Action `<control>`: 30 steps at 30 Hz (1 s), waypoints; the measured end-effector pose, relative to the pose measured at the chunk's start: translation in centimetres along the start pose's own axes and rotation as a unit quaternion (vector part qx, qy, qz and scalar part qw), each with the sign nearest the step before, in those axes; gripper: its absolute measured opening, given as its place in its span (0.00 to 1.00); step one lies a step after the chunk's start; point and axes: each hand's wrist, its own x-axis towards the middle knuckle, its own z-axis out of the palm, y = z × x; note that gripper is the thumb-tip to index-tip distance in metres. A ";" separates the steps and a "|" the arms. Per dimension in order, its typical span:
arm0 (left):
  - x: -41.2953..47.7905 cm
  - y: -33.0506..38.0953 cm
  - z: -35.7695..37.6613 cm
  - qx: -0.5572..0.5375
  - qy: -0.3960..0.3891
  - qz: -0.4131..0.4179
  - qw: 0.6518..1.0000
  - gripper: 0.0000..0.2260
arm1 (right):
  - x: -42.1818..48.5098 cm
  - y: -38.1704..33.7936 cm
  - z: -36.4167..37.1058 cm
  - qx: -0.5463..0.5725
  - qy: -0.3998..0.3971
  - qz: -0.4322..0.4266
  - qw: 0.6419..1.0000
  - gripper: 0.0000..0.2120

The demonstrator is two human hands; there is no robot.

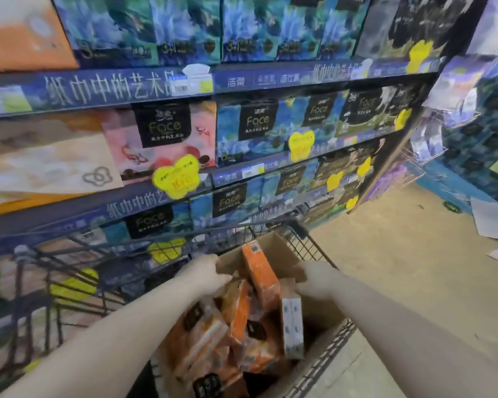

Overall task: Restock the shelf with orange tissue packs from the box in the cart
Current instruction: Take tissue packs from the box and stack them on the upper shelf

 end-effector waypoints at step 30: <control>13.5 5.5 12.1 -0.439 0.091 -0.272 0.852 0.24 | 21.1 7.2 2.1 0.066 -0.143 -0.115 0.981 0.24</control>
